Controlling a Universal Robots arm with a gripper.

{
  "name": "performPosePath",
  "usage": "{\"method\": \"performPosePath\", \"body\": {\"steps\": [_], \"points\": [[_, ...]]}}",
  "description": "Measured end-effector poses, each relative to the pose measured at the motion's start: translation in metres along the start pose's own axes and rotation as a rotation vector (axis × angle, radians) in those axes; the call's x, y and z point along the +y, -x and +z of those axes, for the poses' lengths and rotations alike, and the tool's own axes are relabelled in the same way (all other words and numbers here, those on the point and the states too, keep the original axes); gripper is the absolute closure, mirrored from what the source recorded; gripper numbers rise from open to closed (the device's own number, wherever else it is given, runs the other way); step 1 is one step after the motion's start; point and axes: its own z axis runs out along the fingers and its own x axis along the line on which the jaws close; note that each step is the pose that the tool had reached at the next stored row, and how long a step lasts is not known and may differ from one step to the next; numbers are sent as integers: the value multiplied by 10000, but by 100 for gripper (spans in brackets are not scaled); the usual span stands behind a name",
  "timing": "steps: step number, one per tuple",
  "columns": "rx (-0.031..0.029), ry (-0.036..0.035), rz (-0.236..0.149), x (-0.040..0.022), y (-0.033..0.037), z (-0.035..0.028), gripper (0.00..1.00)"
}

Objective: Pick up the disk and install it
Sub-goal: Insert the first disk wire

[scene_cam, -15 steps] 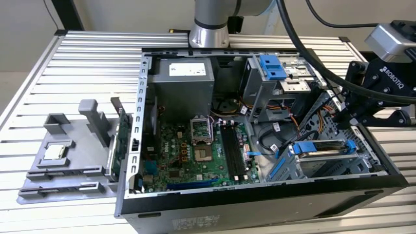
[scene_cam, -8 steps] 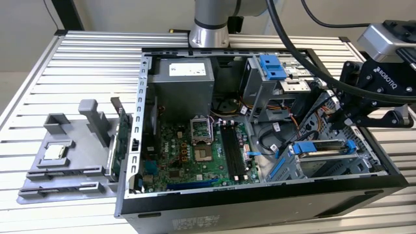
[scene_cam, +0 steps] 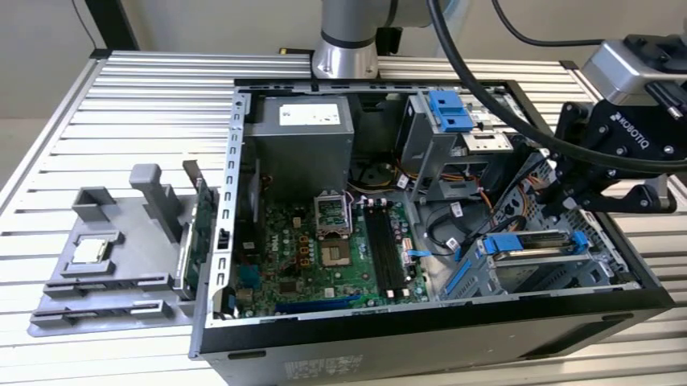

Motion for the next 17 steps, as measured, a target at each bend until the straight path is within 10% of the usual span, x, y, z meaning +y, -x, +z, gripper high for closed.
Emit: {"method": "performPosePath", "body": {"steps": [17], "points": [[-132, -54, 28, 12, -164, 2, 100]]}}
